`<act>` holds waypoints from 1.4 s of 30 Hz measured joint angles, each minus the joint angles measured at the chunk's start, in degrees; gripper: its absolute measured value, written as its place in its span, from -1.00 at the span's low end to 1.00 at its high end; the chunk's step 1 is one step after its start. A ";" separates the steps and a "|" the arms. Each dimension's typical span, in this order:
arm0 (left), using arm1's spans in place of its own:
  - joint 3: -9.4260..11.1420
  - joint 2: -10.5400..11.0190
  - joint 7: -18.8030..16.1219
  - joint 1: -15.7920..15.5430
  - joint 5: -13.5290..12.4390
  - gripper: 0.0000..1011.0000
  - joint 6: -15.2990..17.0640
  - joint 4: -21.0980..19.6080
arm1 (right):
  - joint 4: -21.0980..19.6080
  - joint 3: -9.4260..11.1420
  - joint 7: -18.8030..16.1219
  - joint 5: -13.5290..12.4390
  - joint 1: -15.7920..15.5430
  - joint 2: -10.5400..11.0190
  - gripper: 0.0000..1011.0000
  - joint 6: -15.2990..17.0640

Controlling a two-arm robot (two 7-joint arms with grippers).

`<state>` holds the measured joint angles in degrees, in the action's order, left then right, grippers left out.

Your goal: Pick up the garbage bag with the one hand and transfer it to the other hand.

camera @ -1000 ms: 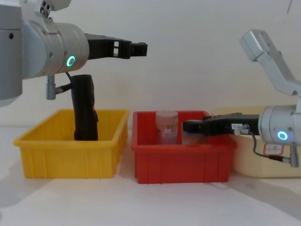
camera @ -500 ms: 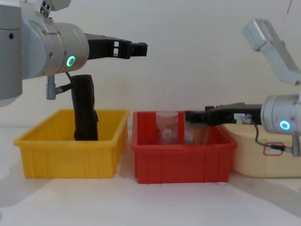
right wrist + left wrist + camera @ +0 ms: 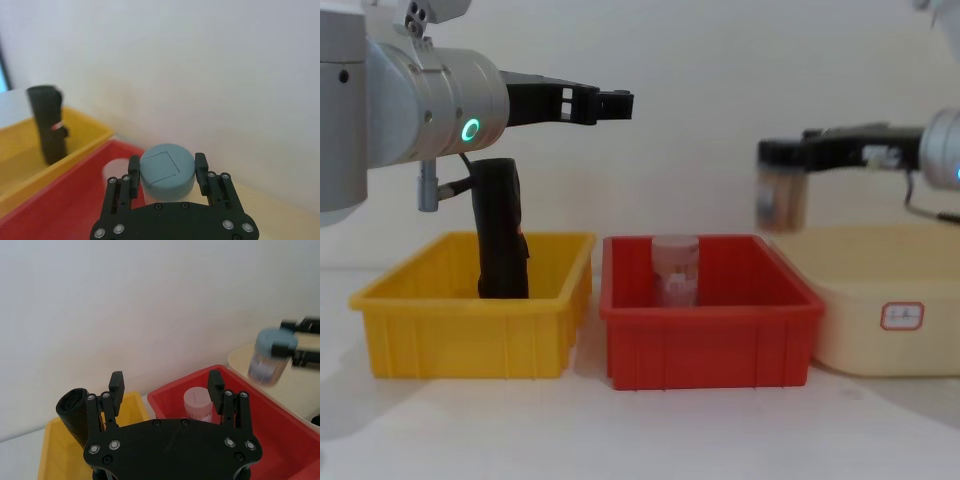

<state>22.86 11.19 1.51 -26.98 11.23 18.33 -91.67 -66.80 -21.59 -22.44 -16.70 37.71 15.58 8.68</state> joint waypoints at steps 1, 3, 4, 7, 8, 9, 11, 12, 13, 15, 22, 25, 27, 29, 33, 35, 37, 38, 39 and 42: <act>0.00 0.00 0.00 0.00 0.00 0.98 0.00 0.00 | -0.47 0.55 0.43 0.14 0.17 0.39 0.28 -0.12; 0.00 0.00 0.00 0.00 0.00 0.98 0.00 0.00 | -1.00 1.20 0.95 0.29 0.29 0.86 0.28 -0.22; 0.00 0.00 0.00 0.00 0.00 0.98 0.00 0.00 | -1.24 1.48 1.19 0.35 0.34 1.07 0.28 -0.25; 0.00 0.00 0.00 0.00 0.00 0.98 0.00 0.00 | -2.13 2.77 2.12 0.59 0.38 1.96 0.28 -0.38; 0.00 0.00 0.00 0.00 0.00 0.98 0.00 0.00 | -2.49 3.44 2.68 0.73 0.36 2.44 0.28 -0.39; 0.00 0.00 0.00 0.00 0.00 0.98 0.00 0.00 | -2.64 3.72 2.93 0.79 0.32 2.67 0.28 -0.39; 0.00 0.00 0.00 0.00 0.00 0.98 0.00 0.00 | -2.97 4.52 3.61 0.94 0.06 3.23 0.28 -0.36; 0.00 0.00 0.00 0.00 0.00 0.98 0.00 0.00 | -3.17 5.12 4.04 1.06 -0.17 3.66 0.28 -0.26; 0.00 0.00 0.00 0.00 0.00 0.98 0.00 0.00 | -3.23 5.34 4.21 1.10 -0.28 3.83 0.28 -0.19; 0.00 0.00 0.00 0.00 0.00 0.98 0.00 0.00 | -3.32 5.71 4.49 1.18 -0.52 4.13 0.29 0.00; 0.00 0.00 0.00 0.00 0.00 0.98 0.00 0.00 | -3.13 6.60 4.77 1.36 -1.67 5.09 0.28 1.23; 0.00 0.00 0.00 0.00 0.00 0.98 0.00 0.00 | -2.66 6.56 4.39 1.42 -2.10 5.25 0.28 1.80; 0.00 0.00 0.00 0.00 0.00 0.98 0.00 0.00 | -2.31 6.35 3.88 1.54 -2.39 5.27 0.28 2.15; 0.00 0.00 0.00 0.00 0.00 0.98 0.00 0.00 | -2.02 6.15 3.61 1.62 -2.57 5.25 0.29 2.30; 0.00 0.00 0.00 0.00 0.00 0.98 0.00 0.00 | -1.26 5.66 2.89 1.95 -2.99 5.08 0.46 2.58; 0.00 0.00 0.00 0.00 0.00 0.98 0.00 0.00 | -1.02 5.52 2.70 2.09 -3.14 4.98 0.57 2.62; 0.00 0.00 0.00 0.00 0.00 0.98 0.00 0.00 | -0.81 5.38 2.55 2.24 -3.34 4.86 0.74 2.63; 0.00 0.00 0.00 0.00 0.00 0.98 0.00 0.00 | -0.77 5.36 2.52 2.28 -3.42 4.81 0.74 2.64; 0.00 0.00 0.00 0.00 0.00 0.98 0.00 0.00 | -0.72 5.34 2.47 2.35 -3.57 4.74 0.84 2.62; 0.00 0.00 0.00 0.00 0.00 0.98 0.00 0.00 | -0.73 5.34 2.41 2.44 -3.80 4.60 0.98 2.52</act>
<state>22.86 11.19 1.51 -26.98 11.23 18.33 -91.67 -67.53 -16.26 -20.03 -14.26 33.91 20.18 11.19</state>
